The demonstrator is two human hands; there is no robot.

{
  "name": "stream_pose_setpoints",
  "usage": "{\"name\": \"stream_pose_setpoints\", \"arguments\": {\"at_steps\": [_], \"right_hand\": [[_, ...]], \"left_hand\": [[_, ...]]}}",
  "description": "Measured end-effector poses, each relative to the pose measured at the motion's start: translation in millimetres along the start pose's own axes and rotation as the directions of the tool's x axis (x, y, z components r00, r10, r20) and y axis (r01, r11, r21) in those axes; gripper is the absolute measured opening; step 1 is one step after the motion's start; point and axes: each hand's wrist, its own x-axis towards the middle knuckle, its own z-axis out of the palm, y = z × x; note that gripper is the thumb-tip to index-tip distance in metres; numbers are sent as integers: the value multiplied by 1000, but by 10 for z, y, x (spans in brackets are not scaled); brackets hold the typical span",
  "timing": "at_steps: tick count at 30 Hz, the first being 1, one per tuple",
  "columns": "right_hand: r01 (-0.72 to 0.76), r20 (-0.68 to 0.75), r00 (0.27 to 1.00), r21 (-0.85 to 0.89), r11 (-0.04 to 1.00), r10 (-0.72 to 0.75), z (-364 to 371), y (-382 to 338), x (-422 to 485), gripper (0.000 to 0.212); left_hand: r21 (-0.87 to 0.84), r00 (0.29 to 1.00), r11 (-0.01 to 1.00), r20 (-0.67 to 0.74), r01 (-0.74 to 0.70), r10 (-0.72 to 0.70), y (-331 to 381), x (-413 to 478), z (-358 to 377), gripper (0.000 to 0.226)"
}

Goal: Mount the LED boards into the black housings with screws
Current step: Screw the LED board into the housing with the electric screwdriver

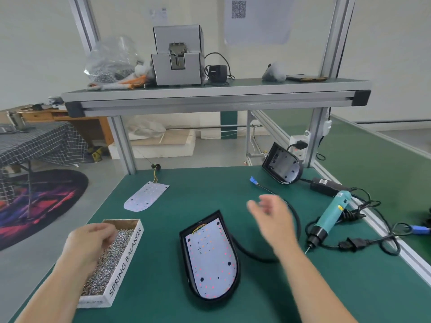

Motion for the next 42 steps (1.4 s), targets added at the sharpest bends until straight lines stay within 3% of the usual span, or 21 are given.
{"name": "stream_pose_setpoints", "arguments": {"at_steps": [1,3,5,7,10,12,14,16,18,21,22,24,28,33,38,42], "right_hand": [[20,-132,991,-118,993,-36,-190,22,114,38],[-68,-330,942,-375,924,-65,-624,156,366,46],[-279,-417,907,-498,821,55,-982,360,552,65],[-442,-392,882,-496,747,262,-1127,527,627,86],[-475,-333,875,-444,759,352,-1147,667,681,84],[-531,-361,829,-268,804,427,-1191,724,736,84],[-501,-293,798,165,850,527,-1265,650,738,65],[-367,-164,829,561,742,535,-1342,547,725,22],[-261,-71,889,733,629,451,-1335,350,640,13],[-156,3,962,826,541,272,-1214,9,427,9],[-149,48,976,859,489,212,-1156,-89,353,19],[-187,147,980,908,374,135,-1031,-285,229,36],[-260,255,965,930,261,54,-698,-660,67,26],[-119,97,991,952,281,91,-309,-1074,-97,14],[120,-160,980,948,295,117,-99,-1285,-208,19],[190,-216,976,921,340,40,-65,-1307,-300,25]], "left_hand": [[-285,984,949,153,136,-96,87,-99,39,8],[-567,886,712,430,415,-174,200,-311,151,3],[-594,762,521,618,613,-192,263,-528,299,2],[-540,662,451,731,710,-166,293,-724,492,14],[-465,568,450,814,762,-120,327,-933,759,47],[-435,549,454,821,777,-154,348,-1015,896,41],[-424,553,455,809,783,-199,356,-1065,989,22],[-406,538,449,814,796,-218,339,-1094,1048,14],[-385,519,451,825,805,-223,320,-1129,1088,14],[-372,504,446,834,814,-226,288,-1177,1151,13],[-372,505,447,832,814,-228,278,-1191,1172,12],[-370,510,455,827,810,-235,264,-1224,1203,13],[-374,518,494,833,785,-194,271,-1282,1202,17],[-378,557,576,813,725,-167,229,-1350,1208,20],[-371,529,519,826,770,-196,173,-1418,1201,10],[-392,523,459,829,797,-200,189,-1445,1205,10]]}}
